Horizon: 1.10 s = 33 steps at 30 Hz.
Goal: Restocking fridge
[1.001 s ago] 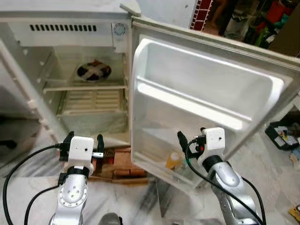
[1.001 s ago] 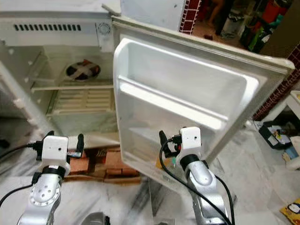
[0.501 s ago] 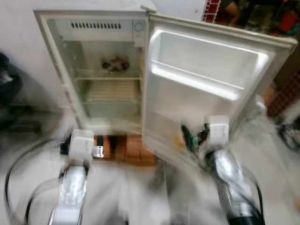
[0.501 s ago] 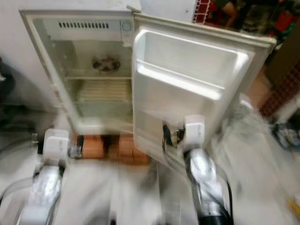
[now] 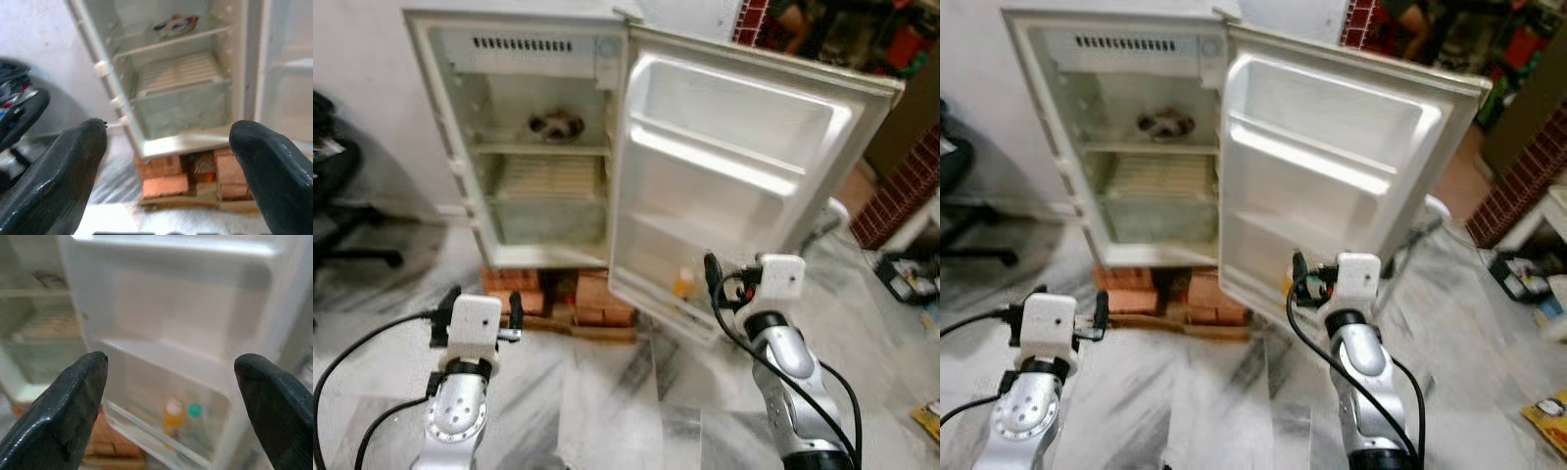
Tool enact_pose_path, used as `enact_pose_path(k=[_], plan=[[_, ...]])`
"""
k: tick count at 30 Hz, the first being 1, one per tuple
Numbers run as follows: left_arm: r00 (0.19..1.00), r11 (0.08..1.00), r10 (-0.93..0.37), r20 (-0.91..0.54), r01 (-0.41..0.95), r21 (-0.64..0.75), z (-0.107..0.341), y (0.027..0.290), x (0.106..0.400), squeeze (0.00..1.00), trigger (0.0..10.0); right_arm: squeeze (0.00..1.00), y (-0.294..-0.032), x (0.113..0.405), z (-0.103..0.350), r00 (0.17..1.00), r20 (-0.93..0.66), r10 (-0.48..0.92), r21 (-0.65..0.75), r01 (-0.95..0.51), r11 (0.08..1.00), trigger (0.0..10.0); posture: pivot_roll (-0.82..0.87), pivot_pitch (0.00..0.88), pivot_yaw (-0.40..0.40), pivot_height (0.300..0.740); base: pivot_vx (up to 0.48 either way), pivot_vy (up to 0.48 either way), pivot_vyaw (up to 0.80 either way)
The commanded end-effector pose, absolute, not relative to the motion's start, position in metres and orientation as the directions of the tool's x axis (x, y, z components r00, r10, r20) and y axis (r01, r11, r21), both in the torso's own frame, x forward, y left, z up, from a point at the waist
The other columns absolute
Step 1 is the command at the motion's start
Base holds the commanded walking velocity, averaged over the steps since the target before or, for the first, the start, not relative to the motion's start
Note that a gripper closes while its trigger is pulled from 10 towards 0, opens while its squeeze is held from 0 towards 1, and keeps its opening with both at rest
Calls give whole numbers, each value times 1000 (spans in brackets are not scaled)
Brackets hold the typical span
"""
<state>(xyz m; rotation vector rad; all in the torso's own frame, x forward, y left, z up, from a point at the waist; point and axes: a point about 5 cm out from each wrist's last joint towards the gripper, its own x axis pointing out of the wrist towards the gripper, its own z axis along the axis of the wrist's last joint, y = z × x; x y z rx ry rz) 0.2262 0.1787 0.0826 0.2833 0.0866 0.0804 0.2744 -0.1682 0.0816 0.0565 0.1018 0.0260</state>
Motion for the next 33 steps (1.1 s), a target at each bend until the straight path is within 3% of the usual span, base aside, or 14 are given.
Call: enact_pose_path(k=[1,3,5,22,33], plan=[[995,957,88,-51,-70,281,87,182,231,0,10000,0,-175,271,71,989,-146,6,-8,-7,1000,10000,120,0,-50,740,0,0,0],[995,957,82,-47,-66,282,89,183,233,0,10000,0,-173,271,70,990,-141,23,-34,-28,999,10000,120,0,-50,740,0,0,0],[997,960,66,-44,-52,276,90,182,234,0,10000,0,-169,271,68,985,-169,29,78,-16,997,10000,120,0,-49,740,0,-367,0],[997,968,52,-54,-37,246,88,173,236,0,10000,0,-164,281,85,992,-63,105,82,-100,992,10000,114,0,-55,740,0,-379,0],[995,964,70,-66,-50,261,85,178,235,0,10000,0,-159,283,89,990,-34,138,72,-135,988,10000,121,0,-51,740,125,-299,772]])
